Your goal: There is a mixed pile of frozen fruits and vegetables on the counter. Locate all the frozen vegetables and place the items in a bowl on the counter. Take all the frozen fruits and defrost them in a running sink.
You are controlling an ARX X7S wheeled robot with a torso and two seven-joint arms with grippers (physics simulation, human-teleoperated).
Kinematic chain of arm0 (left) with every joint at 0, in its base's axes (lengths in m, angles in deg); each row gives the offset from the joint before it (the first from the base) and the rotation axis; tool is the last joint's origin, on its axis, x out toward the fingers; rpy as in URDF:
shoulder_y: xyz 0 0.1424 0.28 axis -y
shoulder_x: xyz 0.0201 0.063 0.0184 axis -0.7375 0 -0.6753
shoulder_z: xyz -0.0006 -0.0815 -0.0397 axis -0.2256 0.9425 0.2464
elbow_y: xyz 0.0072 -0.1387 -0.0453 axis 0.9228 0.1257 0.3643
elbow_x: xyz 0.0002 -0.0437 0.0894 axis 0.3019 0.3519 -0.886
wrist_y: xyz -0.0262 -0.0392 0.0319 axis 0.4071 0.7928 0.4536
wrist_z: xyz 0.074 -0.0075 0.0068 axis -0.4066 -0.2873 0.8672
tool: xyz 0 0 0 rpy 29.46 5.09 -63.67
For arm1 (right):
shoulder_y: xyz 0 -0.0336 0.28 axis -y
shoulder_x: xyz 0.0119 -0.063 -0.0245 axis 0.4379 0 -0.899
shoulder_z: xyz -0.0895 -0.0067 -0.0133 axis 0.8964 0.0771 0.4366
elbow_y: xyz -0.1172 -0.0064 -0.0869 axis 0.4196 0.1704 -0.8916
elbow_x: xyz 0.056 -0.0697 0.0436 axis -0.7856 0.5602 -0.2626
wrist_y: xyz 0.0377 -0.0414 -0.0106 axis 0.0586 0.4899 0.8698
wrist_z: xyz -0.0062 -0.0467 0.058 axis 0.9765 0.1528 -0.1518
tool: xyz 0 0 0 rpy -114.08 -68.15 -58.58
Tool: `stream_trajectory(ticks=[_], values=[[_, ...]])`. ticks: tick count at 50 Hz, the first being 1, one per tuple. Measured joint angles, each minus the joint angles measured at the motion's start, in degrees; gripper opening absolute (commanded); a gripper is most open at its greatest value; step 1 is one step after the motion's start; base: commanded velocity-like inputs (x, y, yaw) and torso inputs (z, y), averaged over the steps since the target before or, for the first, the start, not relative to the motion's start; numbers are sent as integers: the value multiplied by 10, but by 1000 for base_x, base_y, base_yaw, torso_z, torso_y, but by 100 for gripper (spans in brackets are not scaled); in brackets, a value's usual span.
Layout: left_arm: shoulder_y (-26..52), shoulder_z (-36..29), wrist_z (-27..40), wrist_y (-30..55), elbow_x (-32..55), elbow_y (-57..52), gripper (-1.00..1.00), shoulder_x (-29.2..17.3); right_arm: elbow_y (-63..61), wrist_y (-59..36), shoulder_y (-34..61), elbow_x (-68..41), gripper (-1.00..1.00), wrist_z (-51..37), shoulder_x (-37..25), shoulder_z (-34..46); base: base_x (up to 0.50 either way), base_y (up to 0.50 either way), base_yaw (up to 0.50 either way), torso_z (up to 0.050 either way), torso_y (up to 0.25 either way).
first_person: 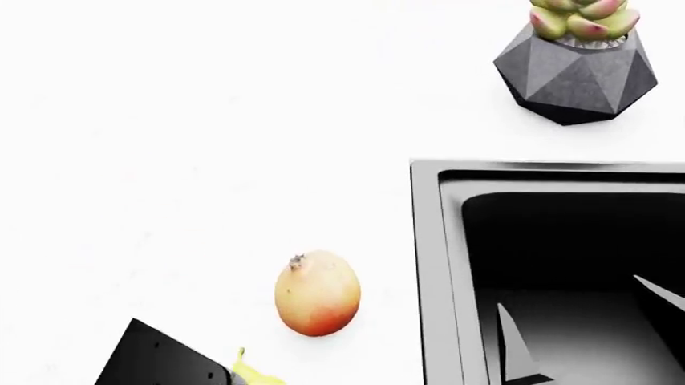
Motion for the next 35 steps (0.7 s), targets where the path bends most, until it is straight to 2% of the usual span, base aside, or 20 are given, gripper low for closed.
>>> stream_trajectory(ticks=[1,2,19,35], values=[[0,0,1,0,0,0,100,1,0,0,0,1,100,0,0,2,0,0,0,0,0],[0,0,2,0,1,1,-100,1,0,1,1,3,100,1,1,4,0,0,0,0,0],[-2,8,30,-8,8,-25,-100,-1,1,12,7,17,100,3,-1,39,0,0,0,0,0],[44,64,85,-28,84,-66,-100,-47,30,78,22,6,100,14,-73,92,0,0,0,0,0]])
